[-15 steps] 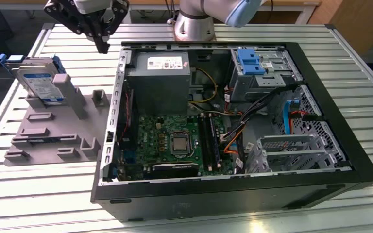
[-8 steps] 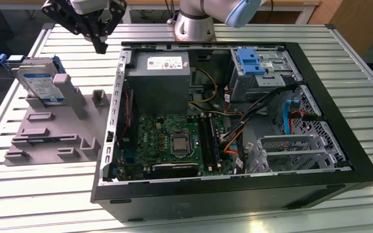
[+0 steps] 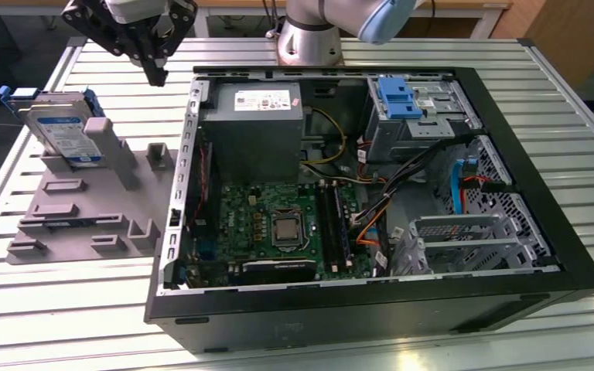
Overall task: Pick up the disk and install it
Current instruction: 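Reach for the disk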
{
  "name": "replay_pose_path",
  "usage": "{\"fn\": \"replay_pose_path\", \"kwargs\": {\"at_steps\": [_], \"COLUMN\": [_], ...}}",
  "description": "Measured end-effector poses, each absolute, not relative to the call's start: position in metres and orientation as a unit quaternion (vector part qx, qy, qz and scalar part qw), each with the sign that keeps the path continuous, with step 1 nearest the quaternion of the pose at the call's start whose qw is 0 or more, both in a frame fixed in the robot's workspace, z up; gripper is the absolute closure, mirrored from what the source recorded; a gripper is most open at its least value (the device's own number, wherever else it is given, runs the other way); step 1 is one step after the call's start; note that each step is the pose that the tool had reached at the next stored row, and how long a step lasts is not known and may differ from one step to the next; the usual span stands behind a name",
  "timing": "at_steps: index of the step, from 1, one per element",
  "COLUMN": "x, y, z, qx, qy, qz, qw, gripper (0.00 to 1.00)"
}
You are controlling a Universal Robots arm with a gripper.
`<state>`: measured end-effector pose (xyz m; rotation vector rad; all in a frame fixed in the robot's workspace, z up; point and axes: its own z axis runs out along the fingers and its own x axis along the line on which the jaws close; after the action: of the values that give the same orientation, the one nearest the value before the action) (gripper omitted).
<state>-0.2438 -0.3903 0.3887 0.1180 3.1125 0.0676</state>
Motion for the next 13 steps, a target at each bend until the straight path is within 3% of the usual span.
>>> {"fn": "replay_pose_path", "kwargs": {"at_steps": [13], "x": [-0.256], "y": [-0.389], "z": [0.388], "qx": [0.038], "qy": [0.999], "qz": [0.022], "qw": [0.013], "gripper": [0.89]}}
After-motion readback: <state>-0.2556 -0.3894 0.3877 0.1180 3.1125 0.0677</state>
